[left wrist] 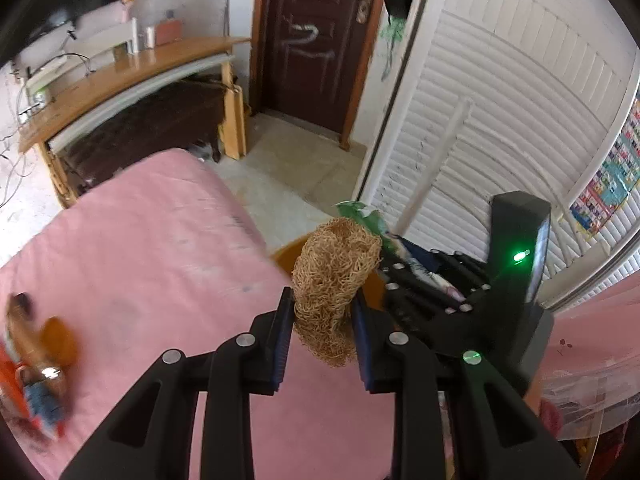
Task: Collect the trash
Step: 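Carry the wrapper to the orange bin and open the right tool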
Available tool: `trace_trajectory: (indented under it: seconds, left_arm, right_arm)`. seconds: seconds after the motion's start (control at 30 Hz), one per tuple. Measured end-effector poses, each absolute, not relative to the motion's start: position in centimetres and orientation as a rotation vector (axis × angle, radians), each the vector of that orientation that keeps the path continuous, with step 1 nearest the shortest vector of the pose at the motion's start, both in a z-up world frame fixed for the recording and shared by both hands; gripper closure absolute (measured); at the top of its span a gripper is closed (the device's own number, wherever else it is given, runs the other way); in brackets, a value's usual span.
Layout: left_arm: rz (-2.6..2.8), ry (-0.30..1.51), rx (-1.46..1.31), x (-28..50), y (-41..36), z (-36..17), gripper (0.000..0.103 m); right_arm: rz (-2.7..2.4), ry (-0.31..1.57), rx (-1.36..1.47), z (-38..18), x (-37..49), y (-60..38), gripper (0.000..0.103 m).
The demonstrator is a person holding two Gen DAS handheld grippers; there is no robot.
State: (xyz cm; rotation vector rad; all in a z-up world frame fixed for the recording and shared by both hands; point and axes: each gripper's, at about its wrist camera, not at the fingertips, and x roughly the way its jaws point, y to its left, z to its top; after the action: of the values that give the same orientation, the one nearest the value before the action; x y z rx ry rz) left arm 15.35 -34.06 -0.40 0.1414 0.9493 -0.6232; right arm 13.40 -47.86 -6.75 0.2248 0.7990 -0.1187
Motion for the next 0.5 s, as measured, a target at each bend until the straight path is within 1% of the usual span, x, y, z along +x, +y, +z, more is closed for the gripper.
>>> trace_trajectory:
  seconds: [0.17,0.4,0.47,0.5]
  left_arm:
    - [-0.62,1.014,0.129,16.8,-37.1,-2.4,0.079]
    - [-0.59,1.054,0.13,18.5,-38.9,-4.1,0.079]
    - [-0.589,1.054,0.133,18.6,-39.0,-4.1,0.077]
    - [-0.586,1.054,0.132,18.8,-39.3,-4.2,0.076]
  right_arm:
    - [-0.13,0.841,0.284,-9.9,14.3,-50.5,0.076]
    - [-0.135,0.862,0.331,-11.5,14.3,-51.4,0.075]
    - [-0.141,0.863,0.336,-11.7,14.2,-51.7,0.071]
    - [-0.145,0.863,0.336,-11.7,14.3,-51.7,0.062]
